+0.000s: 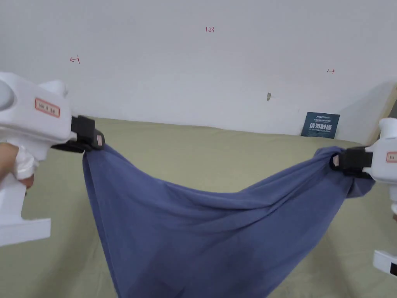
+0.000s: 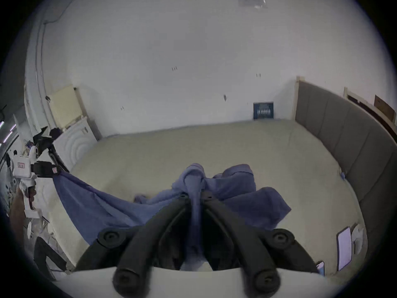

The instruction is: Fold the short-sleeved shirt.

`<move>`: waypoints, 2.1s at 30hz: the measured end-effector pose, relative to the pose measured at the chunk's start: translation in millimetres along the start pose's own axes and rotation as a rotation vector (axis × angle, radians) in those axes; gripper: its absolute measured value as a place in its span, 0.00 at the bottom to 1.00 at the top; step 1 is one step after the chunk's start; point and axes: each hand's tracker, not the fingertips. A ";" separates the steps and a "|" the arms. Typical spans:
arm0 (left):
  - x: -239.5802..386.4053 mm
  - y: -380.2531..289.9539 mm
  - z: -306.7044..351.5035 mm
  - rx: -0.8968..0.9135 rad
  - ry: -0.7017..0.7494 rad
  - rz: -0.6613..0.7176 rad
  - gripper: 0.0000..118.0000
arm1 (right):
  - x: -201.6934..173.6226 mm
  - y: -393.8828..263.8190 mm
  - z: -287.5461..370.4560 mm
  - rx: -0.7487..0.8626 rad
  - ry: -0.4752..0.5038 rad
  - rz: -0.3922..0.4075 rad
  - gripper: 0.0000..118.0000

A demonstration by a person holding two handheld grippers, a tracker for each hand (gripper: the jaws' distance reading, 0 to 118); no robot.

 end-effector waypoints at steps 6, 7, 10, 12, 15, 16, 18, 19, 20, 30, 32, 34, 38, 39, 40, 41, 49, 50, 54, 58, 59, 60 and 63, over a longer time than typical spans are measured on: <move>17.4 33.6 24.2 0.062 0.019 -0.043 0.04 | -8.5 38.8 -5.2 0.069 -0.004 0.029 0.06; 18.5 37.7 26.1 0.075 0.022 -0.051 0.04 | -9.0 43.2 -6.6 0.081 -0.006 0.037 0.06; 21.7 46.2 29.6 0.079 0.039 -0.071 0.04 | -9.7 54.7 -10.5 0.108 -0.012 0.047 0.06; 21.1 50.4 32.3 0.090 0.045 -0.081 0.04 | -8.3 61.9 -12.2 0.123 -0.019 0.042 0.06; 12.8 63.0 33.8 0.118 0.048 -0.087 0.04 | -1.6 72.5 -16.0 0.152 -0.026 0.034 0.06; 10.9 66.1 35.5 0.129 0.053 -0.088 0.04 | 1.1 76.1 -16.2 0.160 -0.028 0.033 0.06; 1.3 77.2 35.1 0.140 0.061 -0.078 0.04 | 7.2 82.3 -16.8 0.173 -0.038 0.024 0.06; -1.9 79.9 36.1 0.146 0.062 -0.073 0.04 | 10.6 84.8 -16.8 0.180 -0.040 0.016 0.06; -5.3 82.8 37.2 0.155 0.065 -0.068 0.04 | 14.9 87.2 -16.3 0.191 -0.042 -0.003 0.06; -5.8 91.1 49.0 0.241 0.056 -0.056 0.04 | 29.9 105.1 -22.1 0.274 -0.027 -0.065 0.06; -4.7 94.8 47.0 0.260 0.055 -0.045 0.04 | 28.1 108.9 -26.7 0.282 -0.025 -0.060 0.06; -15.3 109.9 37.8 0.279 0.046 -0.037 0.04 | 25.4 111.9 -30.9 0.294 -0.025 -0.053 0.06; -22.0 112.2 31.7 0.301 0.037 -0.028 0.04 | 24.3 112.5 -38.1 0.304 -0.017 -0.073 0.06; -25.1 111.0 30.3 0.300 0.032 -0.026 0.04 | 24.2 110.8 -39.6 0.306 -0.018 -0.075 0.06; -27.6 108.4 28.5 0.300 0.023 -0.024 0.04 | 24.9 108.4 -40.8 0.306 -0.018 -0.079 0.06; -27.1 103.2 28.0 0.298 0.023 -0.025 0.04 | 26.7 105.2 -42.3 0.302 -0.013 -0.084 0.06; -57.2 53.6 7.5 0.242 -0.017 0.021 0.04 | 36.3 51.3 -46.6 0.236 0.002 -0.103 0.06; -59.4 44.6 4.9 0.227 -0.020 0.025 0.04 | 38.2 43.0 -46.8 0.221 -0.003 -0.104 0.06; -70.6 6.9 -2.8 0.174 -0.052 0.062 0.04 | 50.5 4.7 -46.0 0.143 -0.005 -0.124 0.06; -81.7 -28.9 -5.6 0.113 -0.065 0.054 0.04 | 60.9 -36.1 -37.1 0.071 -0.010 -0.140 0.06; -84.1 -40.8 -4.6 0.101 -0.069 0.051 0.04 | 64.0 -47.8 -33.8 0.059 -0.008 -0.138 0.06; -86.8 -53.8 -4.3 0.083 -0.078 0.060 0.04 | 67.4 -60.6 -30.7 0.044 -0.011 -0.141 0.06; -69.7 -102.0 7.8 0.033 -0.108 0.135 0.04 | 77.4 -96.8 -20.5 -0.018 -0.009 -0.175 0.06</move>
